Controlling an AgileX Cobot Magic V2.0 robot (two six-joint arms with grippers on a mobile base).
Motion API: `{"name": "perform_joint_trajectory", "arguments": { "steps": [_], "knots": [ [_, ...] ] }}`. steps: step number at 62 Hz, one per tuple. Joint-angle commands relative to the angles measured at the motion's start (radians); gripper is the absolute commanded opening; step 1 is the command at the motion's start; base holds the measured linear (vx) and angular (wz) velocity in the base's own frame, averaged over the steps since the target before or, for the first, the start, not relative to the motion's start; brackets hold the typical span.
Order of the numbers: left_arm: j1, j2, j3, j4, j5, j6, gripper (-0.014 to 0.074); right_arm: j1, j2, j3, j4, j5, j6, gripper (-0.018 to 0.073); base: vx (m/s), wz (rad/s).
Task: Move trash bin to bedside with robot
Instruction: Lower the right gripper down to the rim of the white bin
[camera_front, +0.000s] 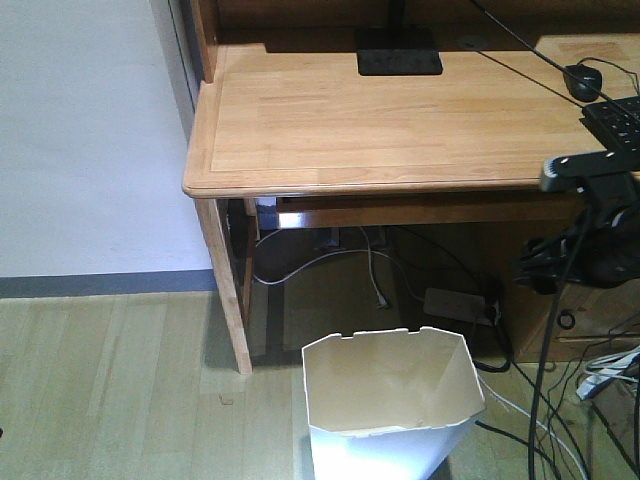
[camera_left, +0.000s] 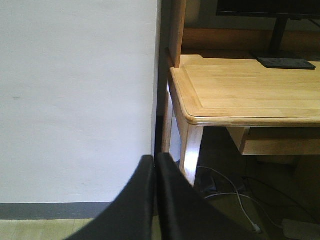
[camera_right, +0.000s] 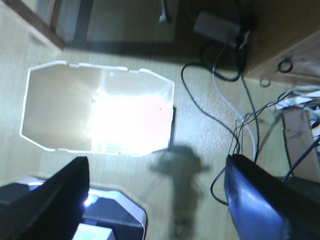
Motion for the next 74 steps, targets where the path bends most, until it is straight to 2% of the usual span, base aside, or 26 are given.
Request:
{"name": "perform_joint_trajectory", "arguments": {
  "steps": [1,17,29,56,64,74],
  "knots": [
    [0.000,-0.014,0.012,-0.004,-0.069,-0.006,-0.0006,-0.005,0.080,-0.031,0.015,-0.096,-0.024,0.0542,0.00,0.00],
    [0.000,-0.014,0.012,-0.004,-0.069,-0.006,-0.0006,-0.007,0.359,-0.041,0.023,-0.269,-0.040,0.0528,0.00,0.00],
    [0.000,-0.014,0.012,-0.004,-0.069,-0.006,-0.0006,-0.007,0.553,-0.111,0.023,-0.319,-0.055,0.0500,0.00,0.00],
    [0.000,-0.014,0.012,-0.004,-0.069,-0.006,-0.0006,-0.008,0.872,-0.333,0.025,-0.321,-0.074,0.0494,0.00,0.00],
    [0.000,-0.014,0.012,-0.004,-0.069,-0.006,-0.0006,-0.041,0.941,-0.392,0.073,-0.317,-0.077,0.0494,0.00,0.00],
    [0.000,-0.014,0.012,-0.004,-0.069,-0.006,-0.0006,-0.067,1.006,-0.441,0.090,-0.299,-0.165,0.0494,0.00,0.00]
  ]
}}
